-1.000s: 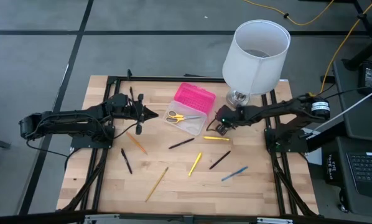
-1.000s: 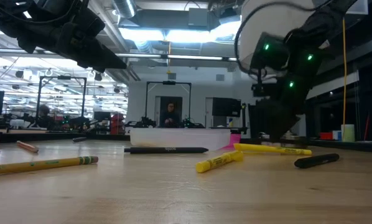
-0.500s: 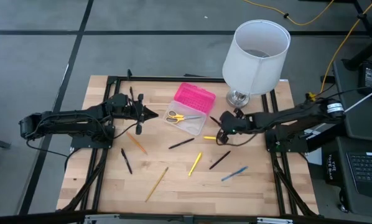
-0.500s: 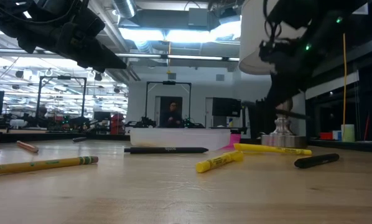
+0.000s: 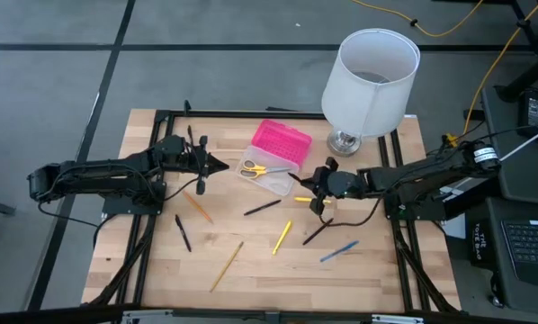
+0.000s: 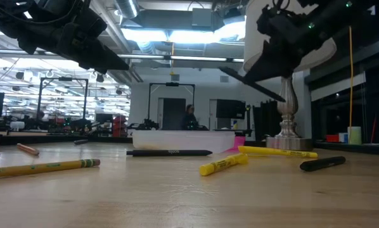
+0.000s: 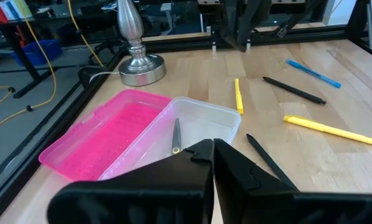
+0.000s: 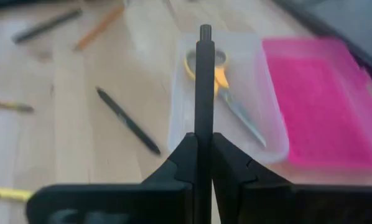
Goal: Pick & place school supplies into a supply box
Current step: Put the black pen into the pink supply box
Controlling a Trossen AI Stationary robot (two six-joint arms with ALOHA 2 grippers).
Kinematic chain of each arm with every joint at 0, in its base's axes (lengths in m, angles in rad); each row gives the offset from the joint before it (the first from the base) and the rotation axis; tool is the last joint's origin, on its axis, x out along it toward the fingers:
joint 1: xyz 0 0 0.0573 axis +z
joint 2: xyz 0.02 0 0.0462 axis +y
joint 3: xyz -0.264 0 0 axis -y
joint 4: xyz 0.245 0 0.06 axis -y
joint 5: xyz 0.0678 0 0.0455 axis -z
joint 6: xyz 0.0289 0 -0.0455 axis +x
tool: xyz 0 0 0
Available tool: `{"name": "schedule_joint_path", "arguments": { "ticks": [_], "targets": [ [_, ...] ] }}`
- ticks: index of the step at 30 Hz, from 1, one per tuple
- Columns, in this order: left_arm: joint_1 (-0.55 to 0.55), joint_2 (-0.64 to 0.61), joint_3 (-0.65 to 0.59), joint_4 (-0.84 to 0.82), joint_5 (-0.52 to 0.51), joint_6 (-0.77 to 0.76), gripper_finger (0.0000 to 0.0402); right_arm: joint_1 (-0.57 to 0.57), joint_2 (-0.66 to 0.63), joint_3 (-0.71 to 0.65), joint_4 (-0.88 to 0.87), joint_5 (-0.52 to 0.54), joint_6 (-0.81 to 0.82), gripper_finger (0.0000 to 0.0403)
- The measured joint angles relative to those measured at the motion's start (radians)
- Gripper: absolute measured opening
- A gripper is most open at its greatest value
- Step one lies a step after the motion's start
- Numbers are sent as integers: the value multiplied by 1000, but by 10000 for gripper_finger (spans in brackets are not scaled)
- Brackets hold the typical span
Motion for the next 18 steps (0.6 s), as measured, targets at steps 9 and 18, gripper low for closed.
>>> {"name": "schedule_joint_path", "arguments": {
  "ticks": [9, 18],
  "targets": [
    [0, 0, 0, 1, -1, 0, 2, 0, 0, -123, 403, -120, -203, 29],
    [0, 0, 0, 2, -2, 0, 3, -3, 0, -123, 415, -142, -221, 29]
  ]
}}
